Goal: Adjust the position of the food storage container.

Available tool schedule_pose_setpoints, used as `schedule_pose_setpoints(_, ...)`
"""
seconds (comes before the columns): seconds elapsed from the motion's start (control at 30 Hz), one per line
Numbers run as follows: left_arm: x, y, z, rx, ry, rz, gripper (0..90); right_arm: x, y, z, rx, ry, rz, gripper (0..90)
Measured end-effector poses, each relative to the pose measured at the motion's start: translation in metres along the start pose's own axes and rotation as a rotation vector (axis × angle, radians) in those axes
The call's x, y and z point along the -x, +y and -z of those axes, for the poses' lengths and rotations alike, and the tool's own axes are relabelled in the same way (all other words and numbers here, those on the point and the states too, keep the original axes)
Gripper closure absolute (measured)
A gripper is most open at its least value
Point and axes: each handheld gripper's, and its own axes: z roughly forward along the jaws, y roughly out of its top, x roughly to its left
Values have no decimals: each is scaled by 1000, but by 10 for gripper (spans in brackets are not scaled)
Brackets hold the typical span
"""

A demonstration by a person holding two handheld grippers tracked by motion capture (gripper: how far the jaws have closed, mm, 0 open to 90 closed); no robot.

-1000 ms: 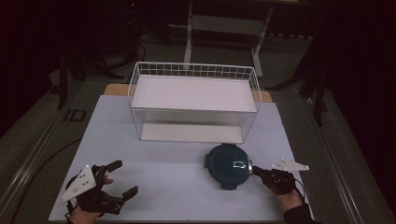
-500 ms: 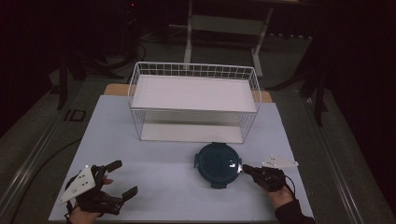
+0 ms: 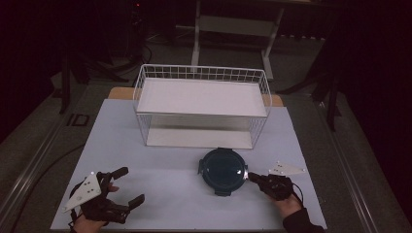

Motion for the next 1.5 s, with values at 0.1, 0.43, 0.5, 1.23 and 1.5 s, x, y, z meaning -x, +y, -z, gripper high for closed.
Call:
schedule_pose_setpoints(0.1,0,0,0,-1,-1,4,2,-2,4,-7,-2,8,-1,900)
schedule_pose_setpoints(0.43,0,-1,-1,-10,-6,2,2,-11,19,-30,-8,48,31,900)
schedule_pose_setpoints(0.5,0,-1,-1,-10,-7,3,2,-12,21,-34,-7,56,29,900)
schedule_pose_setpoints(1.23,1,-1,-2,-19,-13,2,2,-25,33,-58,3,118,60,900)
schedule_pose_setpoints(1.5,0,-2,-2,-26,-7,-4,2,-30,34,-52,15,109,75,899)
